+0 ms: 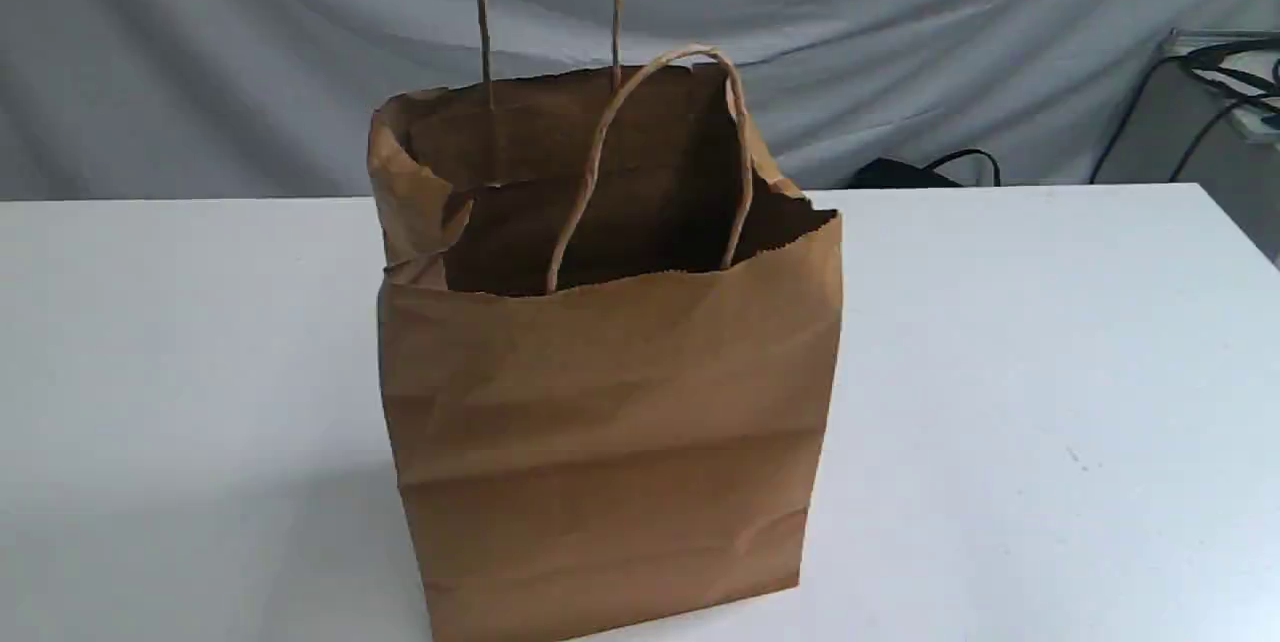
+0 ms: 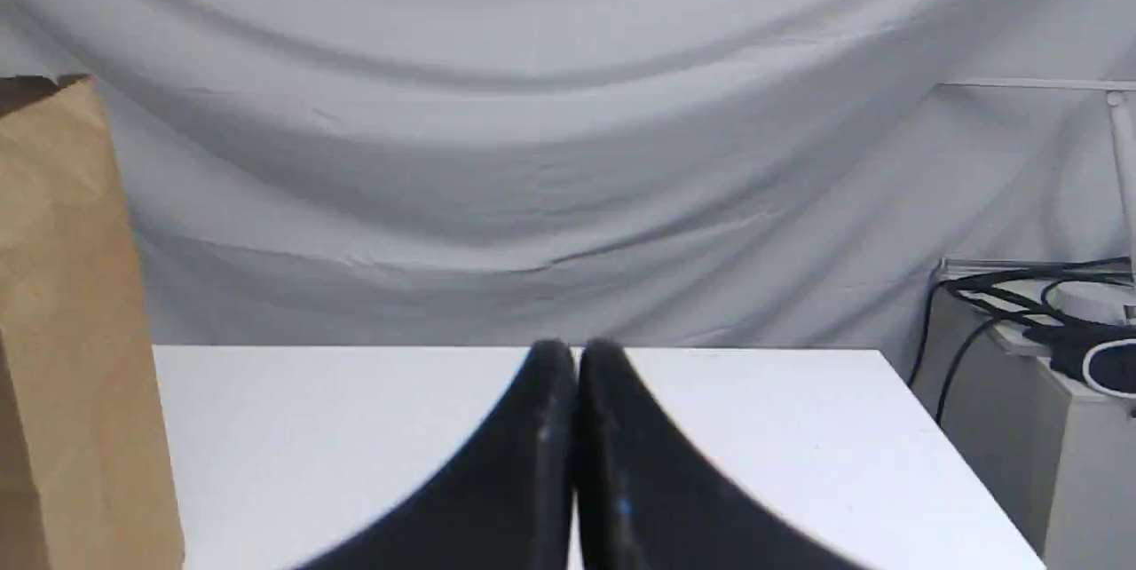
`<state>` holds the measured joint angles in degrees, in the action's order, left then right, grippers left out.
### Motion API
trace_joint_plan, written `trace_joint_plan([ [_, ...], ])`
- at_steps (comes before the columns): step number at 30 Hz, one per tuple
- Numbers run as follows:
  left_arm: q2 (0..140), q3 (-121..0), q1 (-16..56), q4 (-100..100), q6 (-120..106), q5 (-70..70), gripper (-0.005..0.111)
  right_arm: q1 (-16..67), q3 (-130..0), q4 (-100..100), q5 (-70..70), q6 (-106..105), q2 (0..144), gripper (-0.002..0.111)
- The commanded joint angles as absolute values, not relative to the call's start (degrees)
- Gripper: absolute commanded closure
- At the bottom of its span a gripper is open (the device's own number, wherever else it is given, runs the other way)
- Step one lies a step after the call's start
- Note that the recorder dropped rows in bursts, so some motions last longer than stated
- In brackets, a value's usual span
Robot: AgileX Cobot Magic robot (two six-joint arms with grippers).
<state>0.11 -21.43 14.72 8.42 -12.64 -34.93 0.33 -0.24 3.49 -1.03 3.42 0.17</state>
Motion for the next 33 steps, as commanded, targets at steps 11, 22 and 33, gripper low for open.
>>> trace_joint_plan([
  [11, 0.0, -21.1, 14.63, 8.29, -12.44, -34.32, 0.107, 0.0, 0.0, 8.23, -7.36, 3.86, 0.0, 0.108],
  [22, 0.0, -21.1, 14.63, 8.29, -12.44, -34.32, 0.107, 0.0, 0.0, -0.62, -9.65, 4.64, 0.0, 0.108],
  [33, 0.0, -21.1, 14.63, 8.29, -12.44, -34.32, 0.107, 0.0, 0.0, -0.62, -9.65, 4.64, 0.0, 0.108],
])
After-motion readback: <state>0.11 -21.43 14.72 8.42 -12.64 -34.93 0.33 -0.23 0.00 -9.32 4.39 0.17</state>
